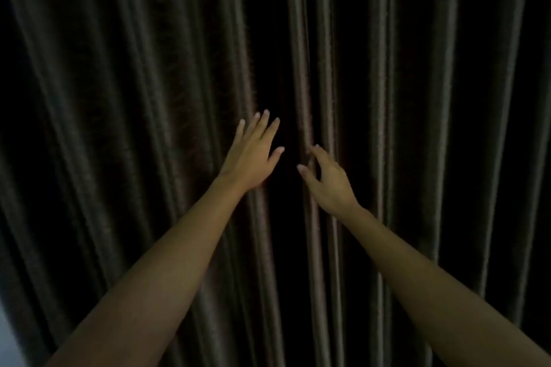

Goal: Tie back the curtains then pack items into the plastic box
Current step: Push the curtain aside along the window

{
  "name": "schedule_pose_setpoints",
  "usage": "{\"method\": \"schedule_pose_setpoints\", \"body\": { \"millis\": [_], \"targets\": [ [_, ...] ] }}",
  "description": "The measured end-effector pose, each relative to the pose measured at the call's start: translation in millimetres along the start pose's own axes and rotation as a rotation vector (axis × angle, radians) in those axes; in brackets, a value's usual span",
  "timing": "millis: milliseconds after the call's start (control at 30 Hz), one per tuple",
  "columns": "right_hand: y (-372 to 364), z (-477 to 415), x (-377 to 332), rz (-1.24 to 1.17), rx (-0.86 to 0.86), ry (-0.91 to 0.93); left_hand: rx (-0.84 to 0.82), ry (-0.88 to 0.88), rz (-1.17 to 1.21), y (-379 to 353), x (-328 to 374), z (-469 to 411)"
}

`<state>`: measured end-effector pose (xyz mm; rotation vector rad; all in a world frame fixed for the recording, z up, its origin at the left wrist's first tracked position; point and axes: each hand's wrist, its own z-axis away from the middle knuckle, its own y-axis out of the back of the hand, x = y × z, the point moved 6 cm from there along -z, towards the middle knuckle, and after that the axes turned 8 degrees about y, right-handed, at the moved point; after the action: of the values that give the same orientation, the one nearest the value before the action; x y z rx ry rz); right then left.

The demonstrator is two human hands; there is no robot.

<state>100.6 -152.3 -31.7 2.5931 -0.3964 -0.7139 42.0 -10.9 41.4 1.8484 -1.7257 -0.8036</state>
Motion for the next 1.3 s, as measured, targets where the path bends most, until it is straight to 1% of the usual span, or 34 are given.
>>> {"method": "schedule_pose_setpoints", "body": {
  "millis": [67,167,267,333,367,433,500,567,633,700,767,833,900,1033,1167,1300],
  "targets": [
    [-3.9,-18.6,2.5,-0.029,0.081,0.013,0.091,-0.037,-0.023,1.7,6.7,-20.3],
    [-18.2,-37.7,11.4,-0.093,0.121,-0.013,0.208,-0.129,-0.049,8.2,21.3,-52.0],
    [-35.0,-45.0,30.4,-0.166,0.132,-0.045,0.266,-0.27,-0.225,9.3,36.0,-82.1],
    [-51.9,-49.0,42.2,-0.185,0.1,-0.038,0.253,-0.33,-0.344,8.9,42.3,-102.6],
    [-61.5,-51.1,50.0,-0.175,0.077,-0.042,0.218,-0.32,-0.379,7.2,42.5,-112.7],
    [-78.6,-53.1,63.4,-0.142,0.046,-0.048,0.126,-0.246,-0.485,-0.3,37.8,-130.8],
    [-92.4,-55.8,70.8,-0.1,0.027,-0.019,0.05,-0.16,-0.63,-10.1,30.9,-144.1],
    [-105.4,-59.7,71.9,-0.06,0.011,0.03,-0.036,-0.048,-0.691,-17.1,23.0,-150.4],
    [-118.3,-64.8,68.9,-0.006,0.016,0.087,-0.031,0.008,-0.732,-27.8,11.5,-155.3],
    [-129.7,-68.0,63.0,-0.001,0.013,0.131,0.005,-0.048,-0.742,-42.2,3.0,-158.1],
    [-146.0,-73.1,56.8,-0.034,-0.005,0.155,-0.055,-0.062,-0.782,-55.5,-12.6,-159.0],
    [-152.1,-71.6,52.6,-0.057,0.001,0.149,-0.088,-0.017,-0.822,-60.9,-28.8,-153.1],
    [-165.6,-79.0,49.7,-0.118,-0.029,0.162,-0.071,0.052,-0.864,-59.8,-50.2,-151.4],
    [-194.0,-95.0,34.3,-0.219,-0.046,0.194,-0.033,0.073,-0.913,-58.1,-83.7,-148.1],
    [-222.9,-108.2,12.4,-0.251,-0.065,0.24,-0.024,0.102,-0.909,-48.2,-117.6,-146.8],
    [-256.2,-115.6,-21.0,-0.286,-0.084,0.325,-0.027,0.124,-0.949,-30.8,-159.6,-140.2]
  ]
}}
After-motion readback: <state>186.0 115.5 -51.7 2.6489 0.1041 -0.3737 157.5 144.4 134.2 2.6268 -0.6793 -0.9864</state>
